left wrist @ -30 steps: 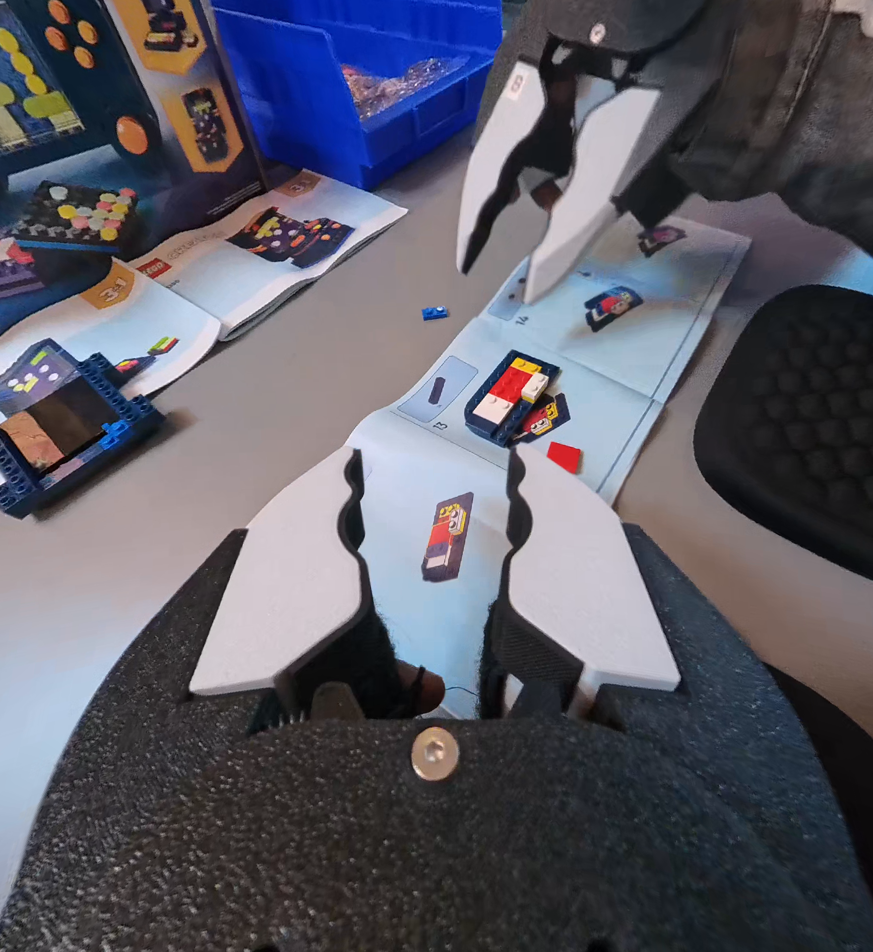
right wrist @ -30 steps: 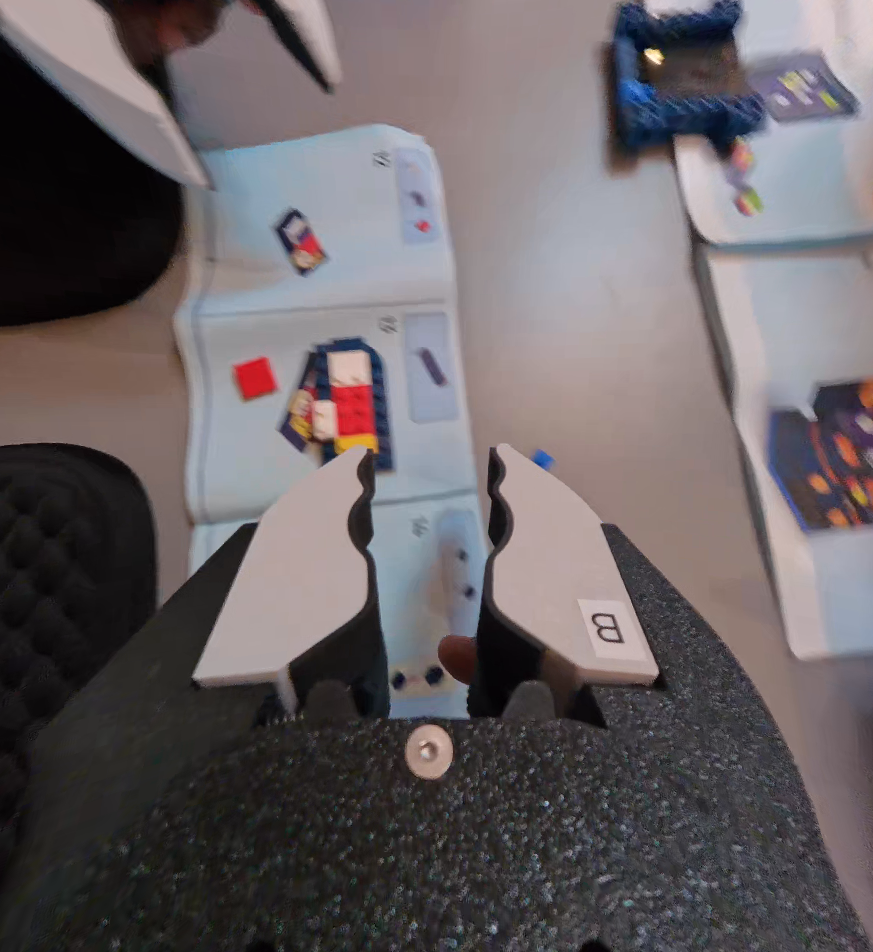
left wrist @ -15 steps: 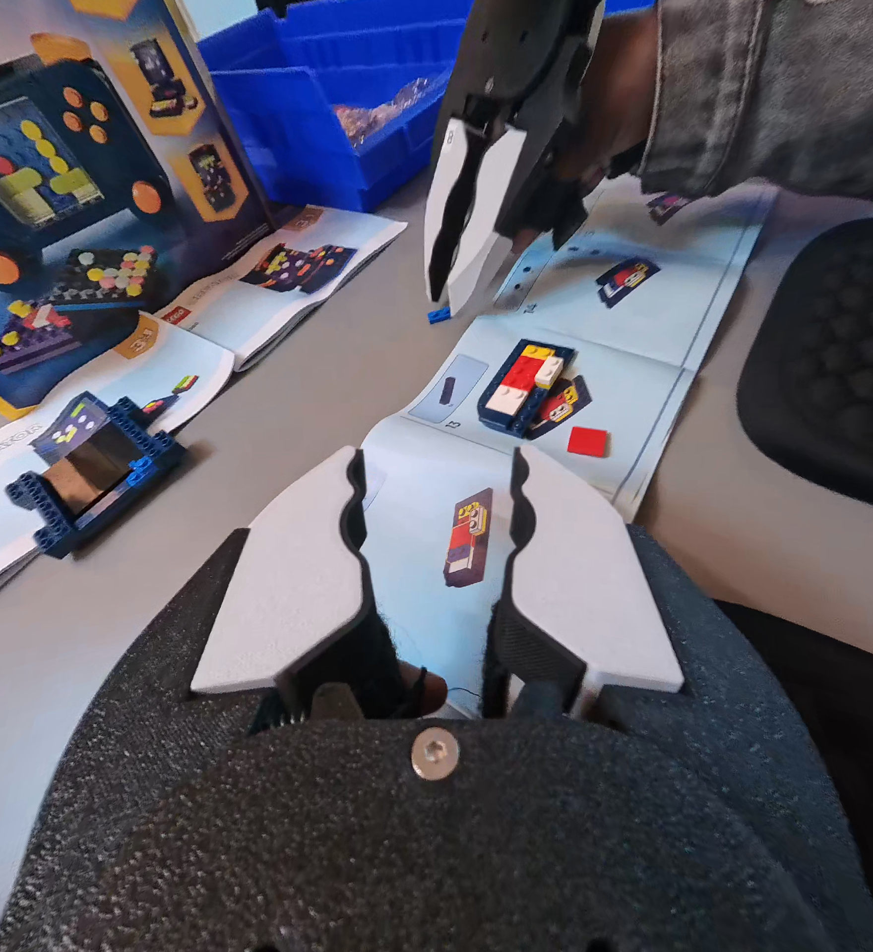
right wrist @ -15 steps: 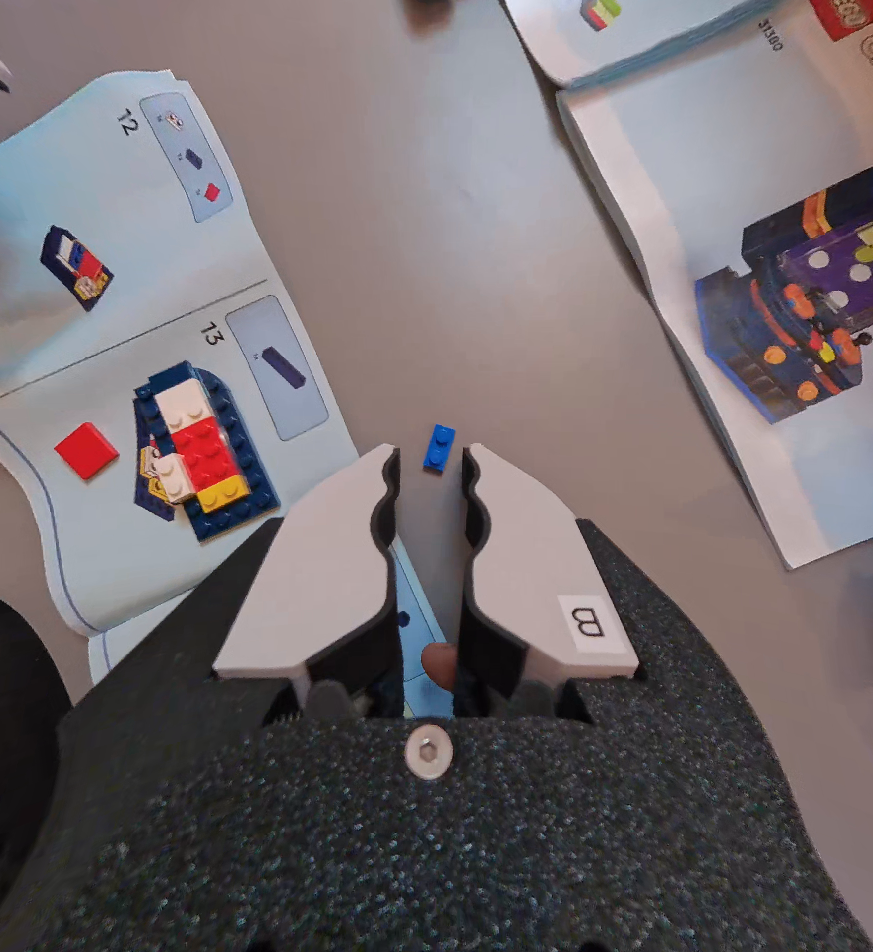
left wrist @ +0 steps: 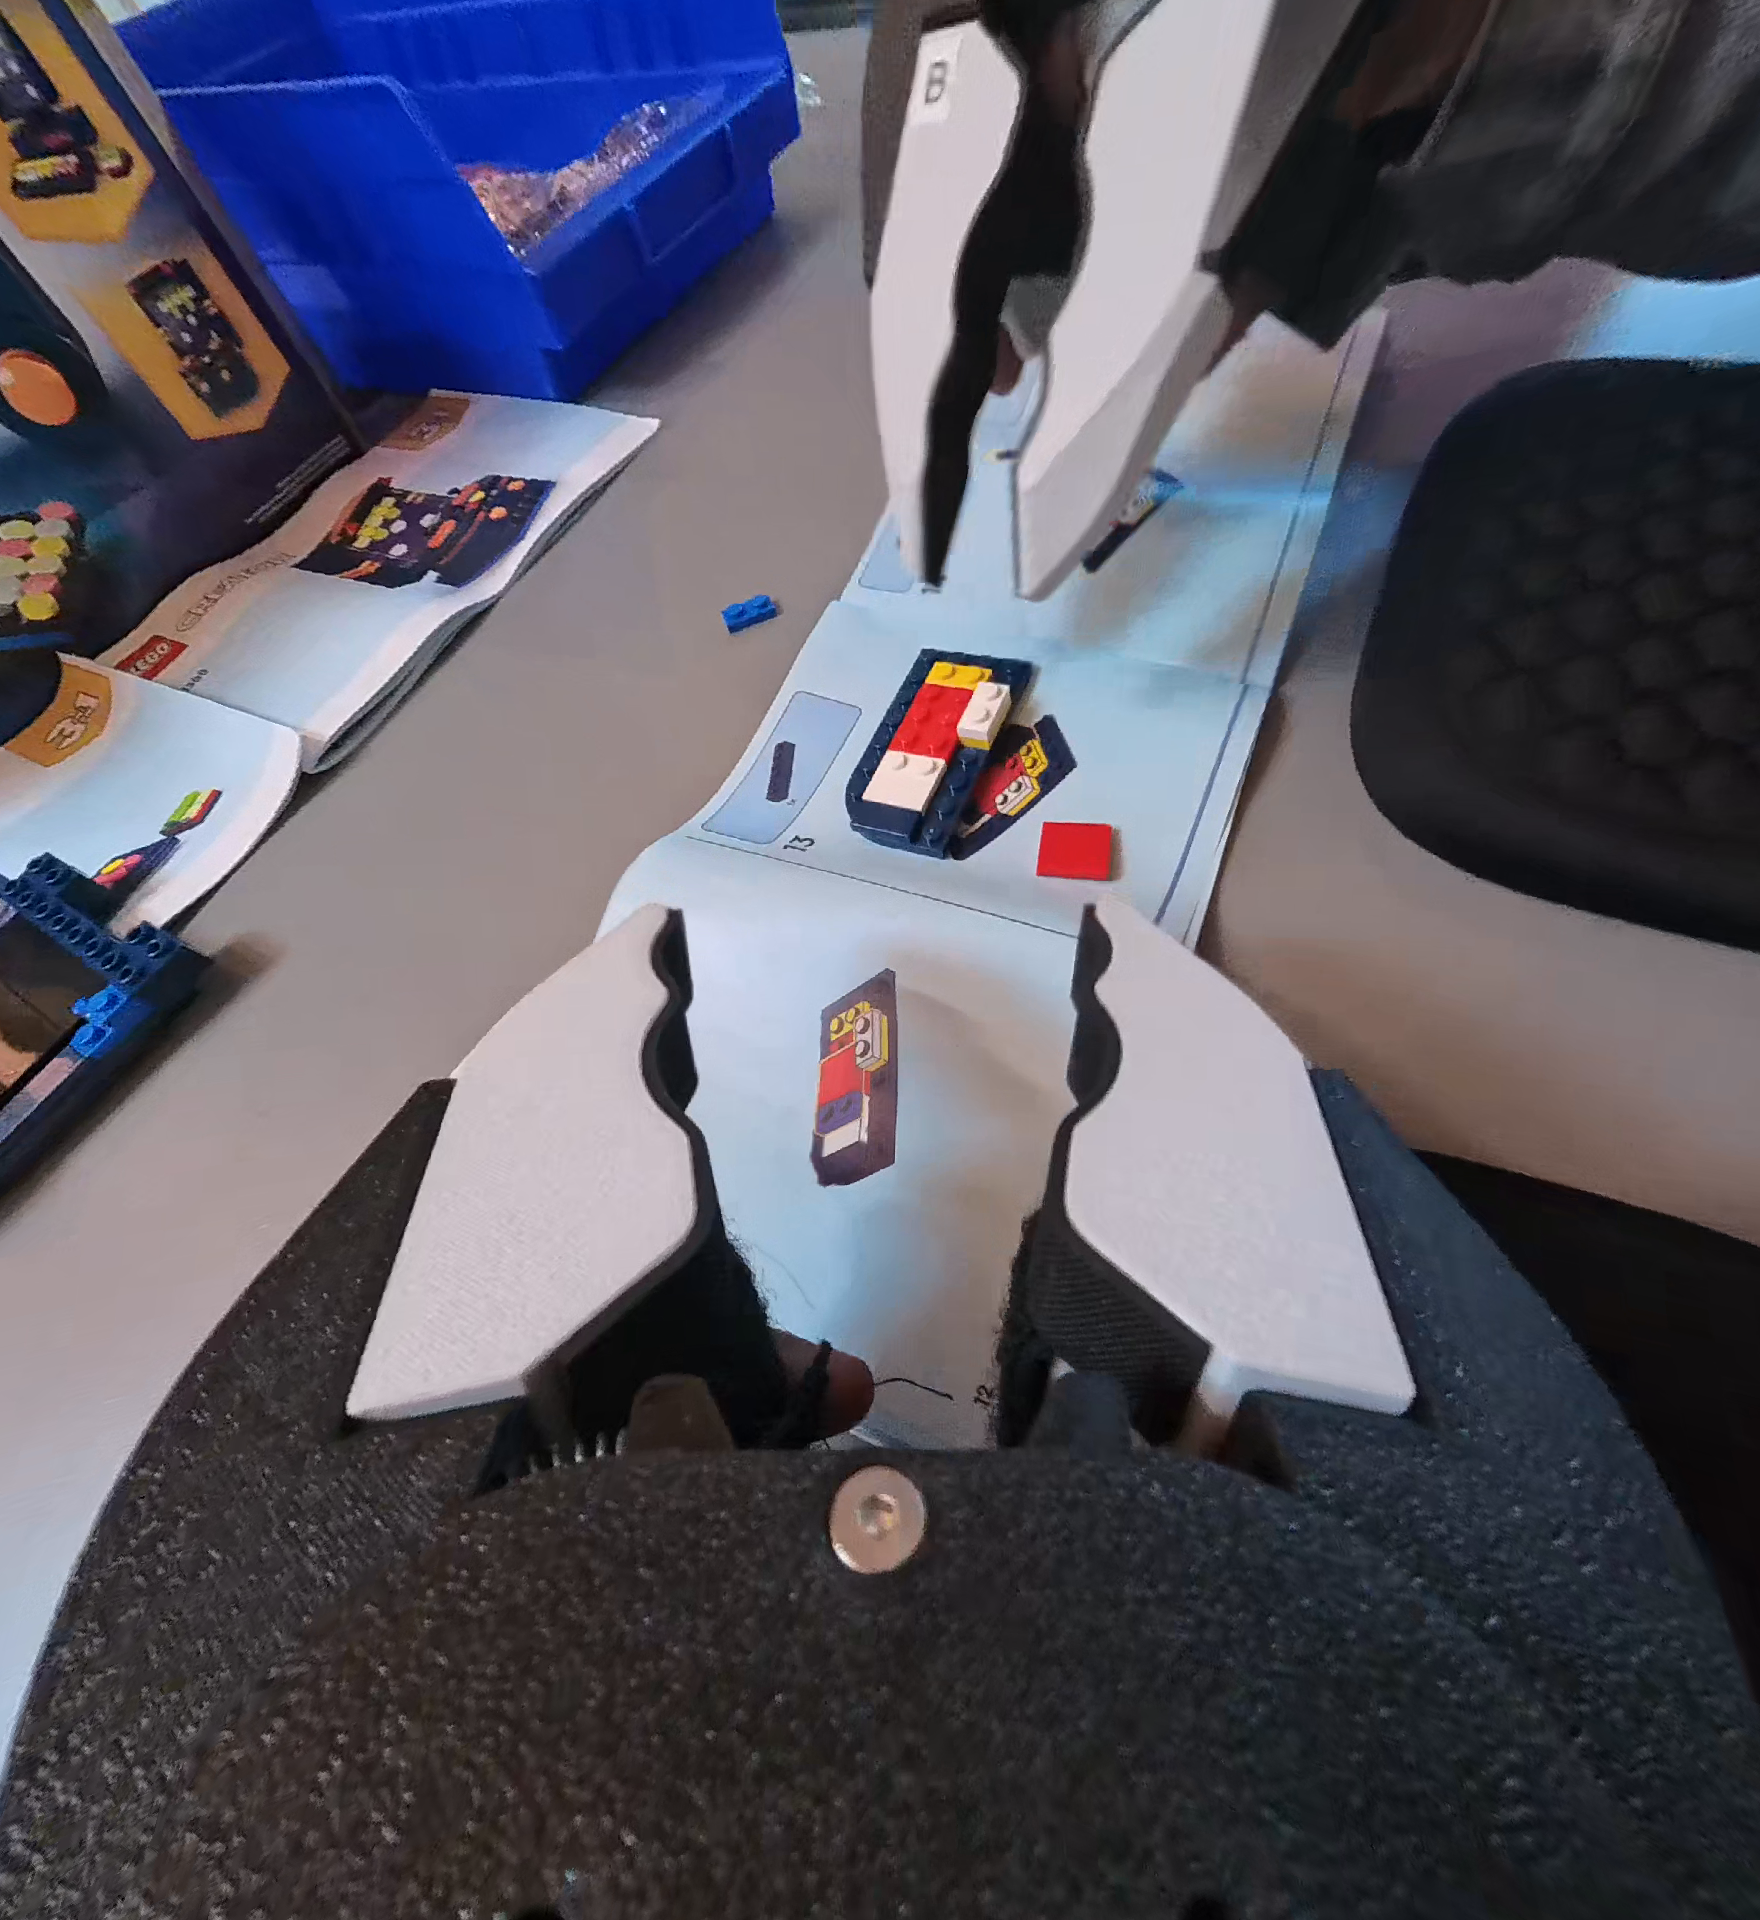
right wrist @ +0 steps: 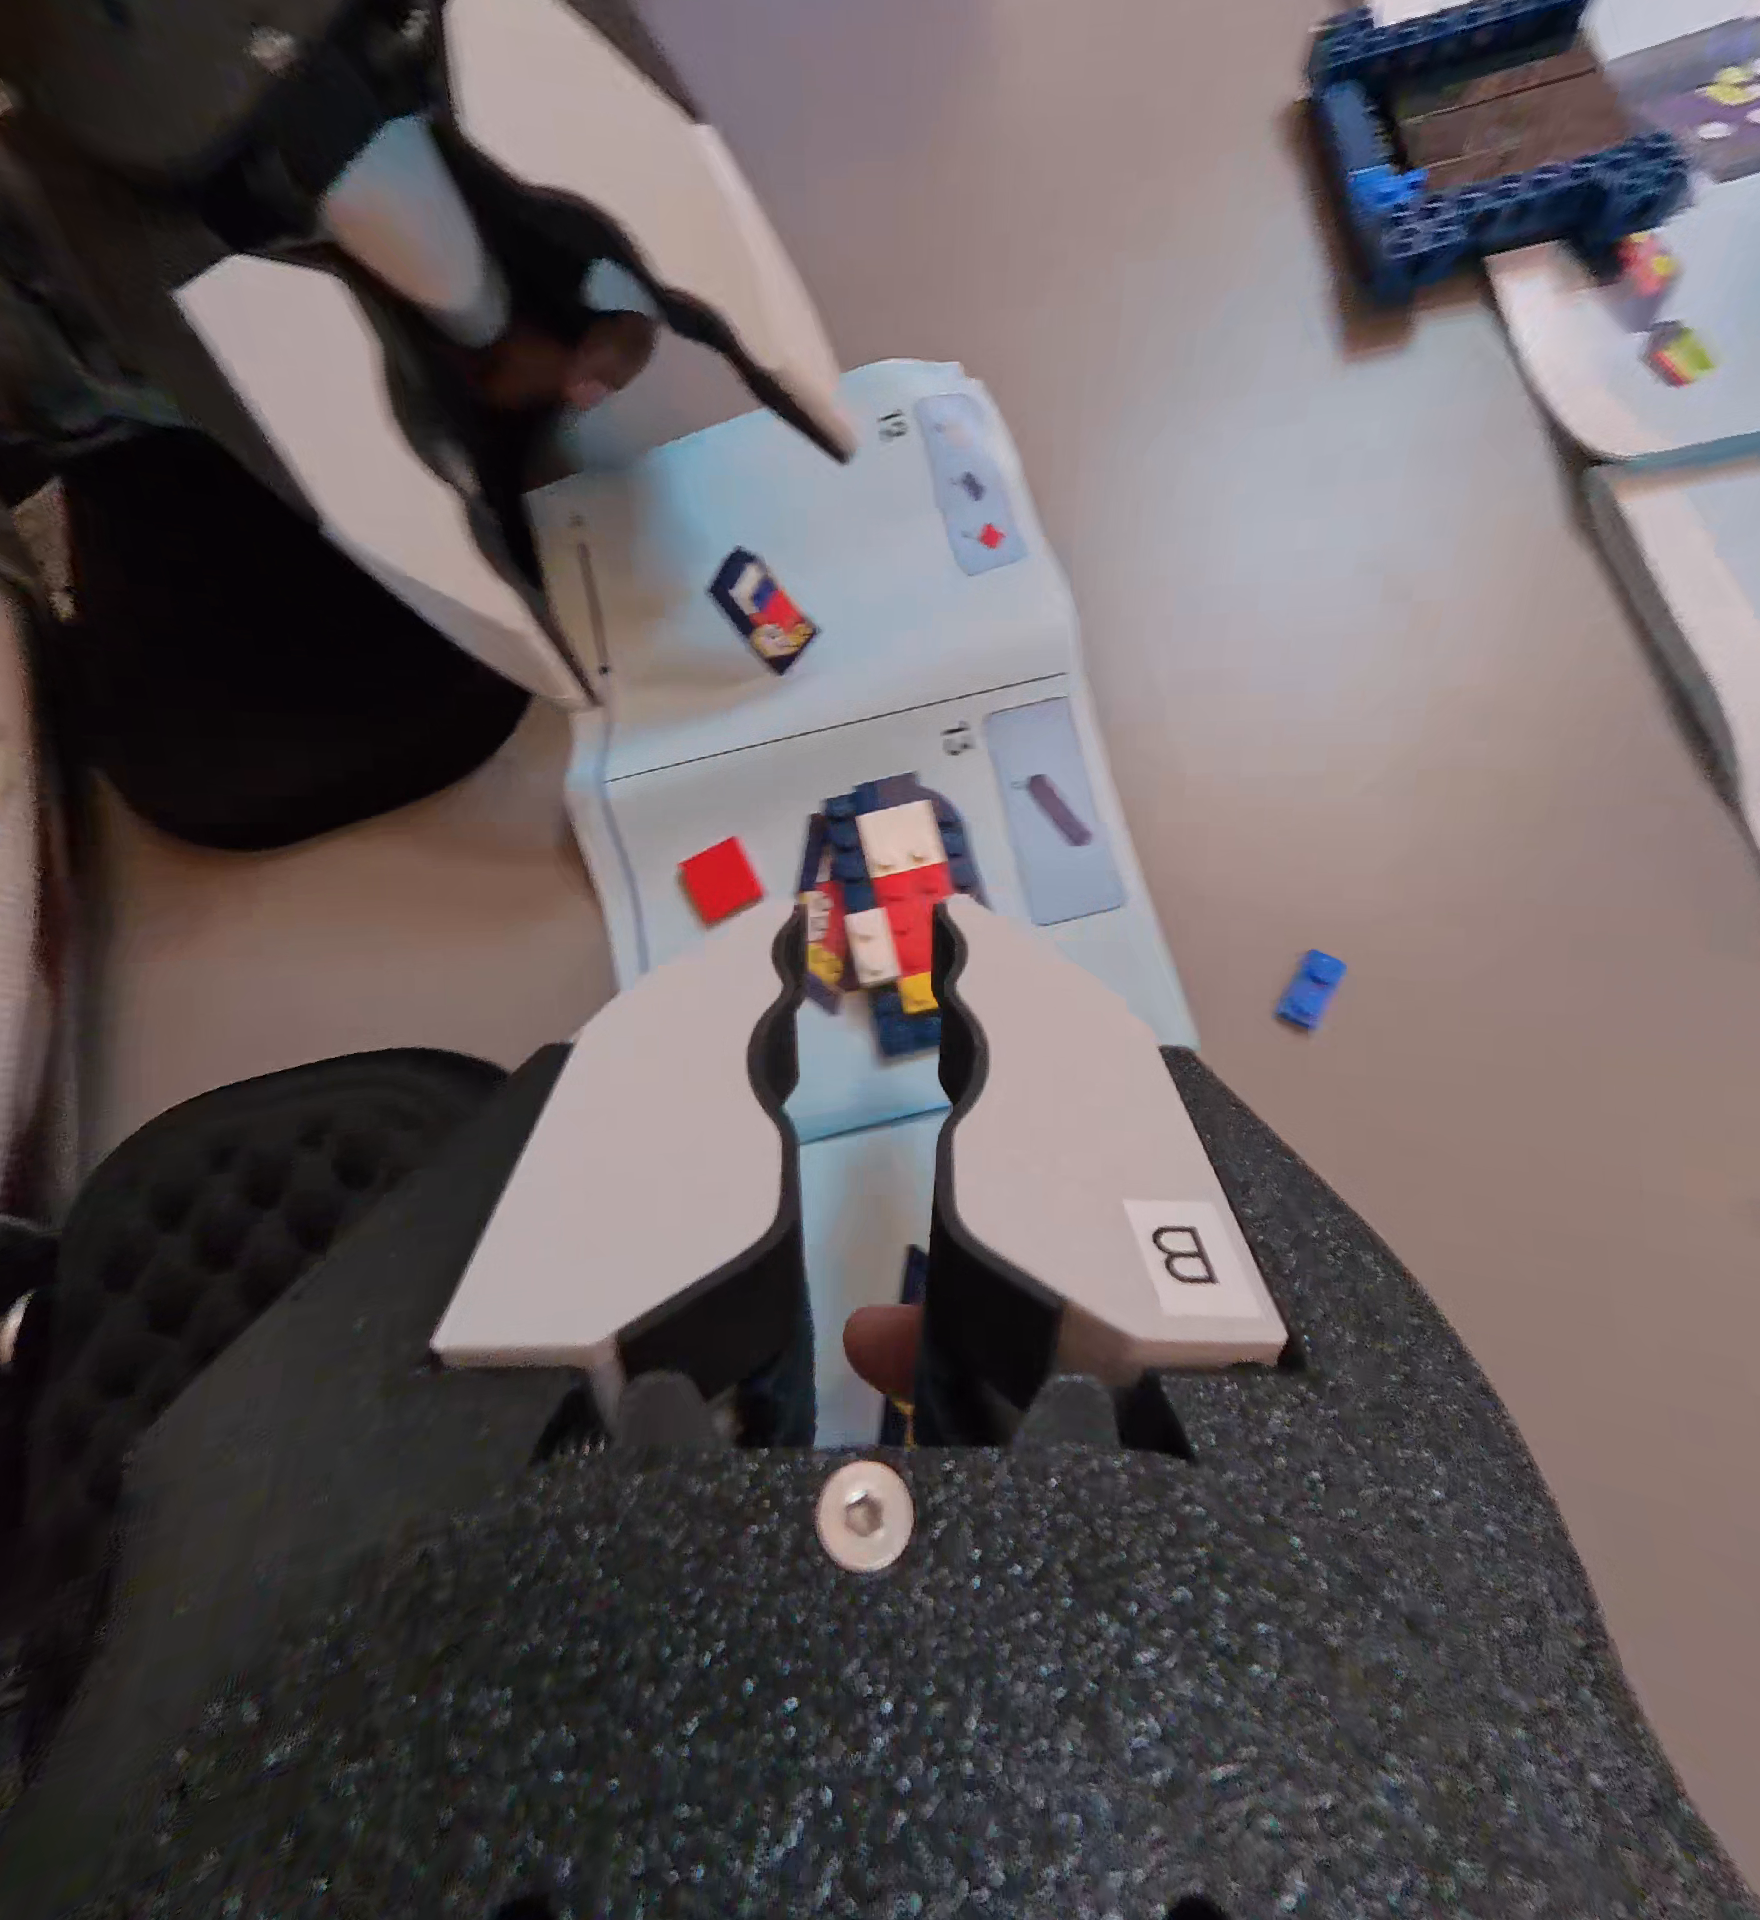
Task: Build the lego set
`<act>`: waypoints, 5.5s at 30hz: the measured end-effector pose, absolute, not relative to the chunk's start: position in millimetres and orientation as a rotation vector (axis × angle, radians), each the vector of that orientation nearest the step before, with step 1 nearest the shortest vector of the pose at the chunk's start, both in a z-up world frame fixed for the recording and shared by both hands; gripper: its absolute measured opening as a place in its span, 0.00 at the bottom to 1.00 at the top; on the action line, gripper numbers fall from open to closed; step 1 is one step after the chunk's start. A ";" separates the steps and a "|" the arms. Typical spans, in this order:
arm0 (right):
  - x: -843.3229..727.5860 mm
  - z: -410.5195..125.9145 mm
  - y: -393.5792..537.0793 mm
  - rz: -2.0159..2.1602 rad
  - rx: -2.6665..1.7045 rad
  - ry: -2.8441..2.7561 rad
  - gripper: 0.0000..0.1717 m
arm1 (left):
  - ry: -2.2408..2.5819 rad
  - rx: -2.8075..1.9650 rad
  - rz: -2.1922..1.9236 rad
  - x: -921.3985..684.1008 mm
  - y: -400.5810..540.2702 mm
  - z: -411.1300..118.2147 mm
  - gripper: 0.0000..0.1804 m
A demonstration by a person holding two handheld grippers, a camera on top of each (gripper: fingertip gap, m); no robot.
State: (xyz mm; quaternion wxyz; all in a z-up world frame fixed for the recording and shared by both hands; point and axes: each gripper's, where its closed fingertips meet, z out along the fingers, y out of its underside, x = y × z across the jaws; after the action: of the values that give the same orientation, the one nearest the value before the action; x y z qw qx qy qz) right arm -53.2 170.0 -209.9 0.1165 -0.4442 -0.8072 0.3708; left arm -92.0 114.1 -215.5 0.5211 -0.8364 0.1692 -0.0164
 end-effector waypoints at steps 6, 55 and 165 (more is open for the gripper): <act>-36.1 -224.3 131.0 1.088 -1.158 -2.524 0.17 | 0.419 -2.016 -0.048 -90.4 113.8 -217.7 0.38; -67.4 -242.8 171.3 0.758 -1.085 -2.832 0.09 | 0.456 -2.062 -0.023 -90.3 112.8 -226.2 0.35; -4.6 -112.2 88.4 1.974 -0.886 -1.765 0.06 | 0.317 -1.631 -0.672 5.0 95.3 -118.9 0.05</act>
State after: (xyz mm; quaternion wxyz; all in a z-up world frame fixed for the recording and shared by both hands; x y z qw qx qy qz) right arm -4.6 88.4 -112.2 0.1737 -0.3124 -0.6225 0.6962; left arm 5.0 95.3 -118.9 0.6245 -0.7108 0.1382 -0.2927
